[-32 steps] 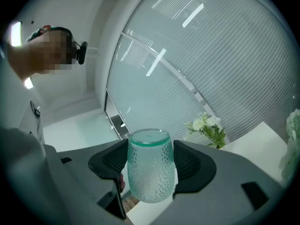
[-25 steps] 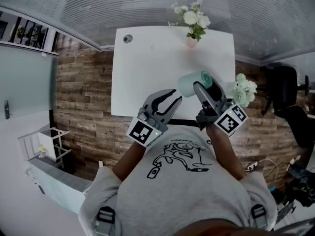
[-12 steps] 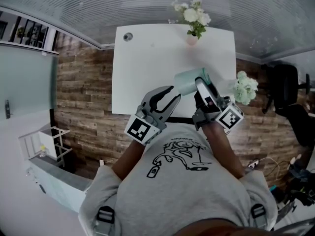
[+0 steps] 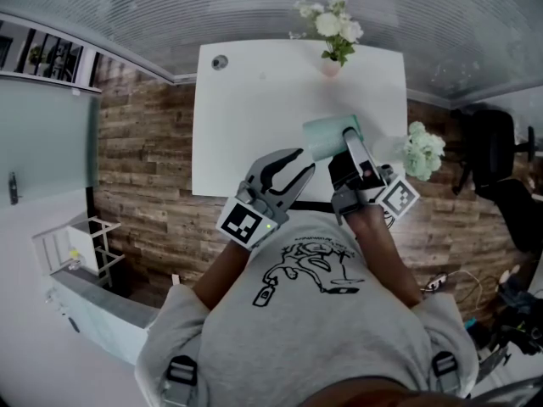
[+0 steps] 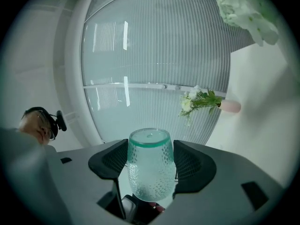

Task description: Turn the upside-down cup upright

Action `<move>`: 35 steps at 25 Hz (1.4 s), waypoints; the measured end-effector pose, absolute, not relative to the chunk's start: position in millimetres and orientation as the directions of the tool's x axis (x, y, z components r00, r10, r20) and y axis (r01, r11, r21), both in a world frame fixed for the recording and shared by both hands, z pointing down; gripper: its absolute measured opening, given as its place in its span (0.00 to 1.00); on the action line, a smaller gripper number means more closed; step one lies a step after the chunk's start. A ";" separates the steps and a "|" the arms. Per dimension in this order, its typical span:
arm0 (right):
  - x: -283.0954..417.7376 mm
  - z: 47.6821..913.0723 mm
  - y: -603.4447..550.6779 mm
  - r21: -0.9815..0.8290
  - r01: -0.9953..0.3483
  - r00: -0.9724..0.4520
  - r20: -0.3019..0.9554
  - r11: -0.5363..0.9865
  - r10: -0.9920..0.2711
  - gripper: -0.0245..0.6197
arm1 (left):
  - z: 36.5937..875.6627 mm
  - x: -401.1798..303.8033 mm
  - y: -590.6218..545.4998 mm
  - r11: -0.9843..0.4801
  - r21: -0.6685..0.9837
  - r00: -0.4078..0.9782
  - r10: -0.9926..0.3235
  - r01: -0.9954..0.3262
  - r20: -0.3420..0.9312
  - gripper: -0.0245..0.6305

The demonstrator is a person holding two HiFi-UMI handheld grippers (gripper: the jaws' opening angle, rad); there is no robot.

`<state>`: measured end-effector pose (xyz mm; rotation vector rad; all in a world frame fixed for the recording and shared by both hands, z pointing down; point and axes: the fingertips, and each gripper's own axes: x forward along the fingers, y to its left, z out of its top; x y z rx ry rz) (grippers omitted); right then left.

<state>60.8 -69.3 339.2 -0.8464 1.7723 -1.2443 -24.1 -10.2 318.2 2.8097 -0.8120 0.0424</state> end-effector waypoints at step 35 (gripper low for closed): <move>55.9 343.1 -62.8 -0.958 0.037 -0.468 -0.269 0.286 -0.842 0.54 | 316.9 15.1 -4.1 -0.898 0.202 0.921 -0.375 -0.390 0.108 0.10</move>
